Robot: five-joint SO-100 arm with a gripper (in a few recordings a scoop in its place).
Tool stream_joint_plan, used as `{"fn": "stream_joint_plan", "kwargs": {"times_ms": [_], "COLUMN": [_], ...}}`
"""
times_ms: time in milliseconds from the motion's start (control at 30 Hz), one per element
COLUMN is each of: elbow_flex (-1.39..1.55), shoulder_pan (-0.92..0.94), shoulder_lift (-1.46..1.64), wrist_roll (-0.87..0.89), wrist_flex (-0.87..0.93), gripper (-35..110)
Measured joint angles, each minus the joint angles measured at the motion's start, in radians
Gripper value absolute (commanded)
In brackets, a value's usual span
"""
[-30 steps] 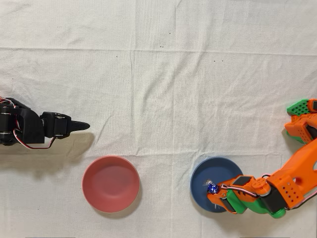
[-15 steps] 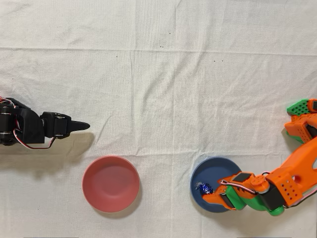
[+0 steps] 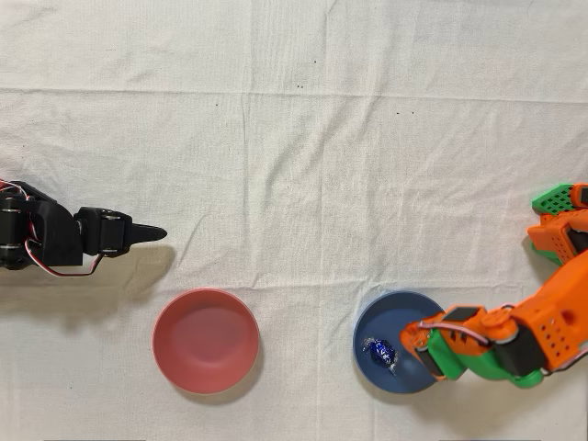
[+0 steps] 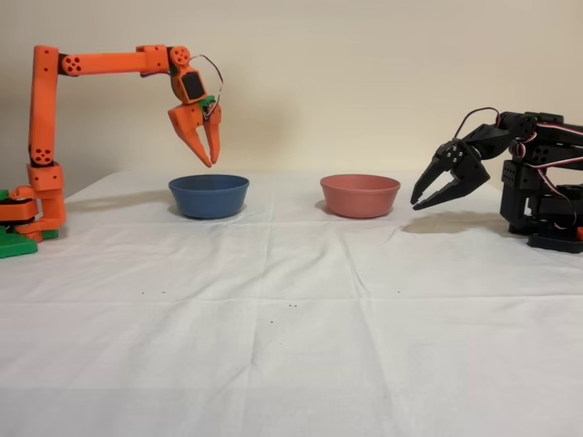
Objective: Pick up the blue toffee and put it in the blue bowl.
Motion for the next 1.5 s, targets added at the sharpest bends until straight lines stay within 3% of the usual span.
{"fn": "stream_joint_plan", "kwargs": {"times_ms": [367, 833, 1067, 1500], "elbow_flex": [0.264, 0.919, 1.21, 1.494], "shoulder_pan": [0.247, 0.499, 0.523, 0.499], "shoulder_lift": [0.42, 1.212, 1.555, 1.79], "wrist_roll": [-0.143, -0.233, -0.232, -0.087], "wrist_flex": [-0.006, -0.275, -0.351, -0.357], "gripper": [0, 0, 0, 0]}}
